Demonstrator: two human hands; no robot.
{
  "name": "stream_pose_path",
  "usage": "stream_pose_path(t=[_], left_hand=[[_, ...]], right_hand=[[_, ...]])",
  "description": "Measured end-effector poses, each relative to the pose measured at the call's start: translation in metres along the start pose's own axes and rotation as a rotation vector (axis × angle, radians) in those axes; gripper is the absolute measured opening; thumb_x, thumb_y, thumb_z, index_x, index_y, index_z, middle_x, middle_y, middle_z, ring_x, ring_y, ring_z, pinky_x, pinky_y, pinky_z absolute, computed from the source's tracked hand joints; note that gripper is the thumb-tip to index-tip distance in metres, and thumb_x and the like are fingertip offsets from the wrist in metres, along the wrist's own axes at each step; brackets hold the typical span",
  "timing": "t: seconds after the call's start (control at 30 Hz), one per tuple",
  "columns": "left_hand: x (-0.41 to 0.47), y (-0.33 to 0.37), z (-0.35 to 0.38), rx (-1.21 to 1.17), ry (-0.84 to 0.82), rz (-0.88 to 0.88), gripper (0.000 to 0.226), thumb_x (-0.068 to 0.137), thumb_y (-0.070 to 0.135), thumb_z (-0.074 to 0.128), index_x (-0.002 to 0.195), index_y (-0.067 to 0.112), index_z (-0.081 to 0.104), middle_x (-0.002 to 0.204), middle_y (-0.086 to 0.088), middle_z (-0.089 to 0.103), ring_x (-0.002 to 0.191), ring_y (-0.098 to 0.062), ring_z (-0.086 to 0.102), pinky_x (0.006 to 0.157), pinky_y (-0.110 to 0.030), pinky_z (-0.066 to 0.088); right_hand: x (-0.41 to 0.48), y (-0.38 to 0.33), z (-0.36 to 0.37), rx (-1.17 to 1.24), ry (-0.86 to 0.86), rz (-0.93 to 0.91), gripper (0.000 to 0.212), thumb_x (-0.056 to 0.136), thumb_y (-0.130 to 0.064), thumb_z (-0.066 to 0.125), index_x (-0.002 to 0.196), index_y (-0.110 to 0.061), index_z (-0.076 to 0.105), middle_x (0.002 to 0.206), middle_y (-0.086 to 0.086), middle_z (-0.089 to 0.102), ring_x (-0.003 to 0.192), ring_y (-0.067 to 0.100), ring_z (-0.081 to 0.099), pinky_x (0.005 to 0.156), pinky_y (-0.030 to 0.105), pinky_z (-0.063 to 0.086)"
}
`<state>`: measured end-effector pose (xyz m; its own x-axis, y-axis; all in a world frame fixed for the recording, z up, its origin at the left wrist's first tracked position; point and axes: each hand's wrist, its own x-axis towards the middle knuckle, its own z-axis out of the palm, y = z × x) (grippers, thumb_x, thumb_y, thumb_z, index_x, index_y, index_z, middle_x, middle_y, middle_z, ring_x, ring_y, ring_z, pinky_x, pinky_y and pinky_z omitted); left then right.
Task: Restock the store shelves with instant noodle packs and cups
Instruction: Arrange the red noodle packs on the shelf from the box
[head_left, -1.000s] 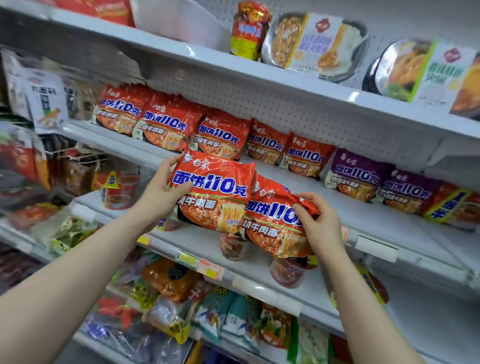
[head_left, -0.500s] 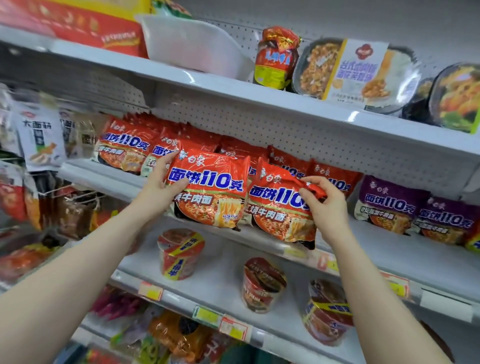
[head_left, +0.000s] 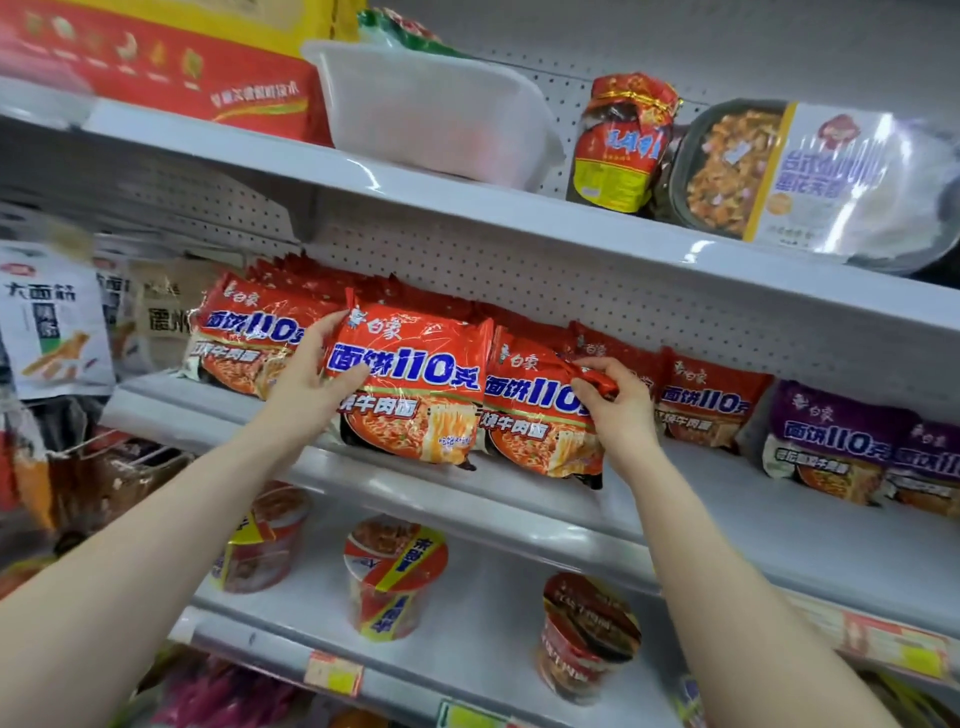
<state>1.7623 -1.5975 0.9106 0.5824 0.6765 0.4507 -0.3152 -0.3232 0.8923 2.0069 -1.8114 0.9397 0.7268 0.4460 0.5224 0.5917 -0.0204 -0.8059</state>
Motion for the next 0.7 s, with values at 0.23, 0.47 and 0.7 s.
stream_pose_path(t=[0.23,0.47,0.7], left_hand=[[0.011,-0.008,-0.004,-0.009,-0.022,0.013,0.058,0.097,0.010,0.056,0.143,0.036,0.033,0.127,0.009,0.053,0.097,0.002,0.065,0.066,-0.017,0.056],[0.014,-0.012,0.008,0.006,-0.059,0.009,0.055,0.097,0.011,0.057,0.138,0.041,0.035,0.137,0.004,0.048,0.107,-0.006,0.060,0.073,-0.023,0.058],[0.016,-0.010,0.041,-0.021,-0.086,0.030,0.058,0.097,0.005,0.054,0.144,0.030,0.032,0.127,0.013,0.047,0.084,0.023,0.057,0.062,-0.010,0.052]], right_hand=[[0.019,0.015,0.030,0.007,0.008,0.057,0.022,0.094,-0.012,0.065,0.109,-0.028,0.062,0.108,-0.007,0.065,0.091,0.014,0.068,0.076,0.039,0.061],[0.027,0.026,0.042,-0.460,0.120,-0.100,0.041,0.087,-0.025,0.073,0.126,-0.026,0.060,0.127,0.003,0.061,0.118,0.026,0.054,0.095,0.043,0.049],[-0.023,-0.013,0.037,-0.199,0.028,-0.147,0.038,0.102,-0.036,0.048,0.140,-0.029,0.047,0.135,-0.013,0.052,0.118,0.004,0.051,0.104,0.038,0.045]])
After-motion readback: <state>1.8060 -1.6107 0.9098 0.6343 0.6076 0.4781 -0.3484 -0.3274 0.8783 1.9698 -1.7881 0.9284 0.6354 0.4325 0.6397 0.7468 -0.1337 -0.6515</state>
